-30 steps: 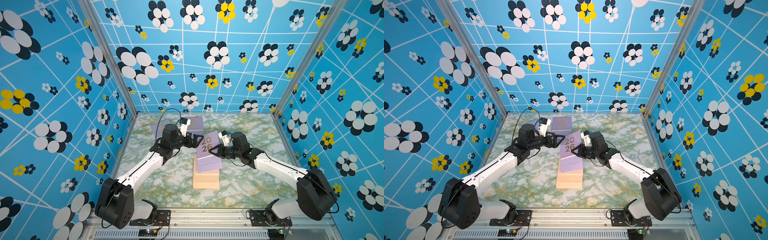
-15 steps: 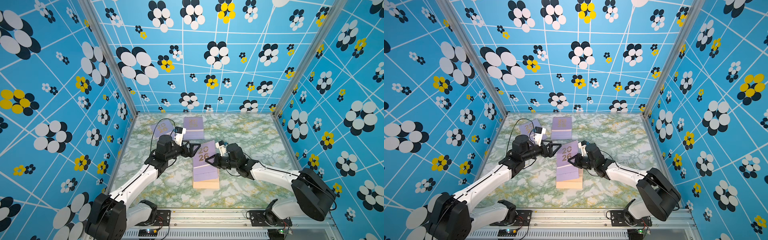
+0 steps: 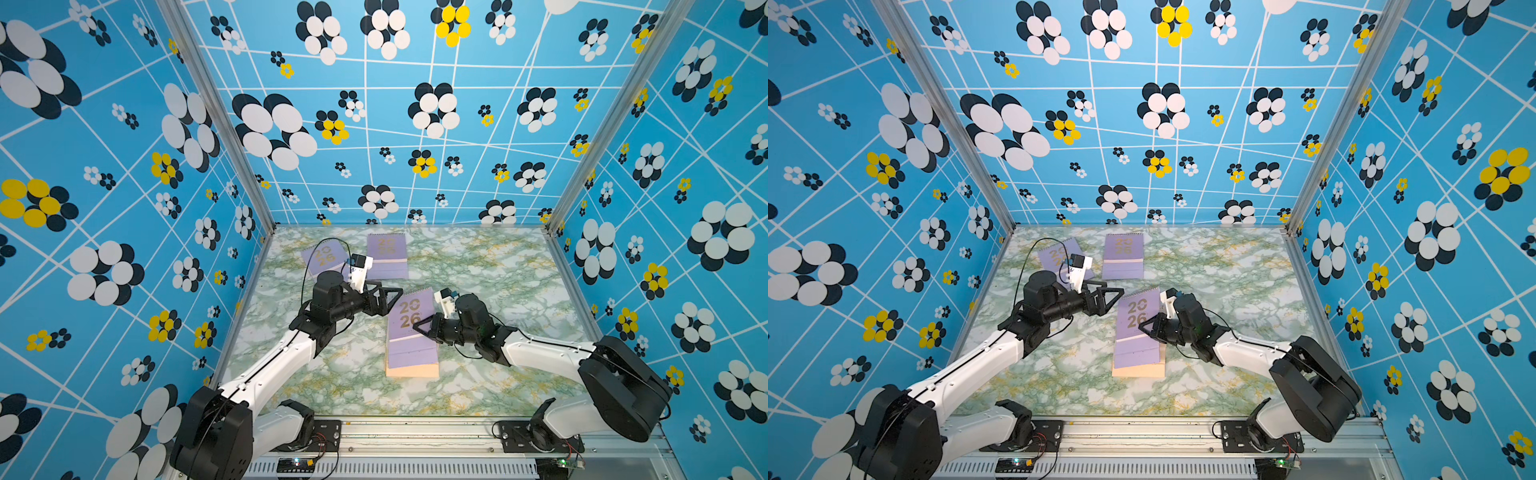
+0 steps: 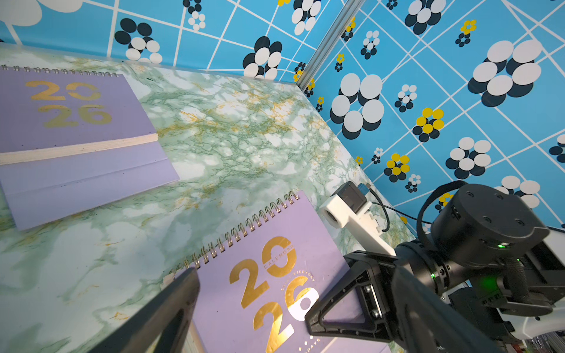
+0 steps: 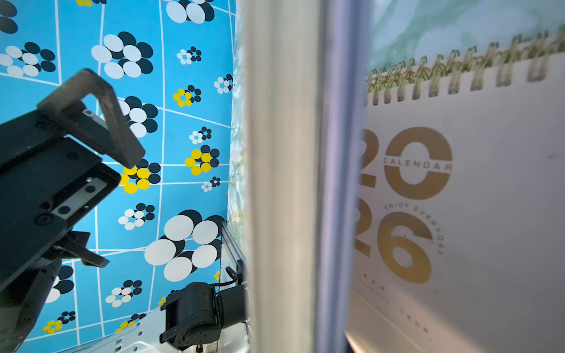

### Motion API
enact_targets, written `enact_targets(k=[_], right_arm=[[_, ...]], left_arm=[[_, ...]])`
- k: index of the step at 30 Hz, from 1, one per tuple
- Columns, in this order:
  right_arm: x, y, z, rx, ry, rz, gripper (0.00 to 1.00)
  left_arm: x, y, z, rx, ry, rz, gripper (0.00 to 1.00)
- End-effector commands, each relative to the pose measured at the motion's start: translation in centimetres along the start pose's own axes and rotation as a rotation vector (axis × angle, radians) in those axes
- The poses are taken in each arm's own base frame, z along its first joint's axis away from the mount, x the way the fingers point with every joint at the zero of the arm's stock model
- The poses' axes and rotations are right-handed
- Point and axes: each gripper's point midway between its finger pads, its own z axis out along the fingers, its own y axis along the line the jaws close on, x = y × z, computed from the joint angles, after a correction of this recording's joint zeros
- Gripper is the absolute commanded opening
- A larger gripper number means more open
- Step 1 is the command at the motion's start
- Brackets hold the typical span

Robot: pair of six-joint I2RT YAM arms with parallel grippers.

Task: Stack the calendars
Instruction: Place the calendar at the calendar.

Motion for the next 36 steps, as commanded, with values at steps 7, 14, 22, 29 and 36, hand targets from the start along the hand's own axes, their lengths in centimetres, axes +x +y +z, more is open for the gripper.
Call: enact_targets(k=[7,14,22,29,36], right_arm=[[0.0,0.7,0.6,-0.063,-0.006,0.011,0.00],[0.5,-0.1,0.4,-0.048,0.001,0.039,0.00],[0.7,-0.8,0.2,-0.031,-0.010,0.067,0.00],[1.1,-1.6,0.7,-0.014,0.008,0.097,0.00],[1.1,-2.2,1.4,-0.005,0.013,0.110,0.00]], left_arm=[[0.2,-1.1,0.0,0.051,-0.001,0.012,1.00],[0.4,-1.1,0.2,0.049,0.006,0.013,1.00],[0.9,-1.3,0.8,0.064,0.024,0.011,1.00],[1.4,-1.7,1.7,0.083,0.037,0.008,1.00],[1.8,-1.9,2.2,0.093,0.051,0.007,0.99]])
